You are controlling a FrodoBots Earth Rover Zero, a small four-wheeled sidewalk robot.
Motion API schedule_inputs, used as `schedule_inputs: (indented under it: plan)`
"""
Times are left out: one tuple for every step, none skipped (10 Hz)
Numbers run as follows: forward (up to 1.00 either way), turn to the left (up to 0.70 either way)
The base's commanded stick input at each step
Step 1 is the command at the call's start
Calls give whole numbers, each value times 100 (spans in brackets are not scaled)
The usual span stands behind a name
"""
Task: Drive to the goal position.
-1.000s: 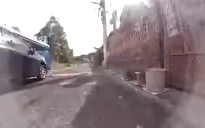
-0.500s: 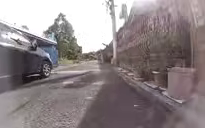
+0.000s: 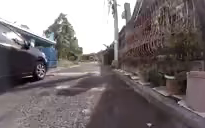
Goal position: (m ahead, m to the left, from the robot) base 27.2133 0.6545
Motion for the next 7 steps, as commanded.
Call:
schedule_inputs:
  plan:
    - [85,0]
    - [85,11]
    - [85,9]
    - [85,0]
    - [85,0]
    - [85,0]
    - [85,0]
